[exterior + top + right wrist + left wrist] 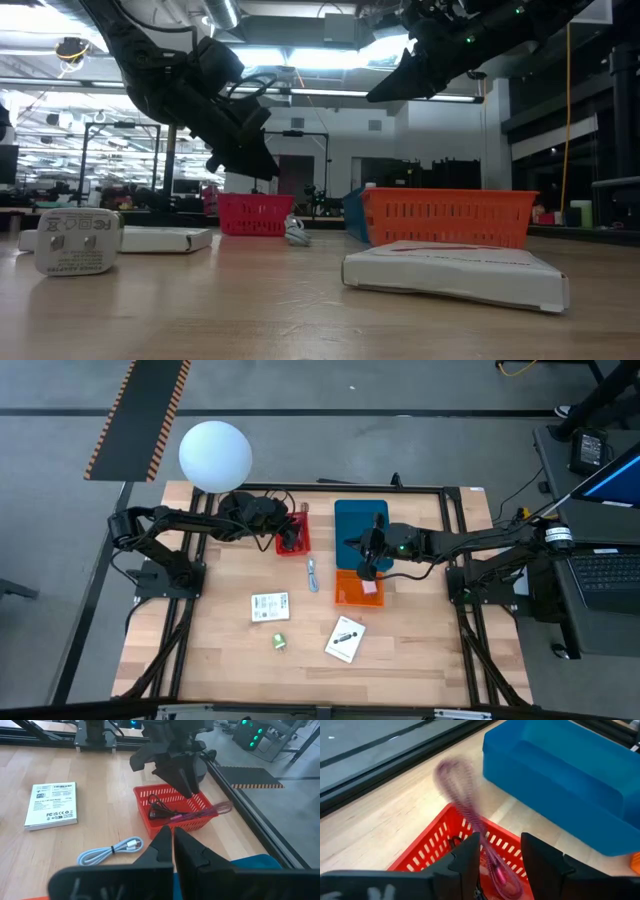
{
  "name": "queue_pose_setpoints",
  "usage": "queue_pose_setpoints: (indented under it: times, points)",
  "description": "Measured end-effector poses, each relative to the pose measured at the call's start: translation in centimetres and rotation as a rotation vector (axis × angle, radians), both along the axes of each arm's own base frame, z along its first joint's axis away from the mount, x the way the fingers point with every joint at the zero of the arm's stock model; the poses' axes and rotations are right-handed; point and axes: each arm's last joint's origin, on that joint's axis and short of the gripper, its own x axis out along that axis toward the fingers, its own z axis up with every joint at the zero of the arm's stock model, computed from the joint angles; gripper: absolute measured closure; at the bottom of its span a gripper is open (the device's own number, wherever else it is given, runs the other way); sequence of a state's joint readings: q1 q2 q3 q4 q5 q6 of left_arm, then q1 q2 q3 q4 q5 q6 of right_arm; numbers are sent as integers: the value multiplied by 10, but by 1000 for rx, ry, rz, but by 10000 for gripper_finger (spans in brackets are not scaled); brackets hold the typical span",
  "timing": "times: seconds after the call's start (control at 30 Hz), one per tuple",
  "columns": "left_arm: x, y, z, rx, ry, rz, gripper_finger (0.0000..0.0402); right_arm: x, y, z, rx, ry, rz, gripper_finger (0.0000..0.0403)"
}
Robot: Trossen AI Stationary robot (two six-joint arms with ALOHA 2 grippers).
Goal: Pick and place items into bin
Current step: Put the pink charger cable into the red bin, then put the left white card reader box into the blue bin
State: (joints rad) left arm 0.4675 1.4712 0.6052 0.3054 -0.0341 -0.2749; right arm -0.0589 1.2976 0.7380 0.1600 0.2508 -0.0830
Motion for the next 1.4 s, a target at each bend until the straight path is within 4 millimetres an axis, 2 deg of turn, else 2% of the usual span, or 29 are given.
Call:
queue_pose_setpoints:
  times: [0.27,0.43,0.63,0.73,1.0,1.13,1.33,1.4]
  points:
    - [-1,-1,3,54,18,-36,258,0,0,0,0,0,0,403]
    - [-4,-4,18,89,-33,-87,263,0,0,0,0,1,0,402]
    - [-12,-15,39,64,-105,-279,269,0,0,0,0,1,0,402]
    - [-15,-24,39,43,-72,-388,275,0,0,0,0,1,0,402]
    - [-13,-56,27,32,88,-539,313,0,0,0,0,1,0,402]
    - [-8,-75,27,32,96,-576,340,0,0,0,1,1,0,402]
    - [-3,-105,26,139,143,-608,392,0,1,0,7,-1,10,402]
    - [-3,-113,25,153,161,-613,398,0,1,0,23,-4,36,402]
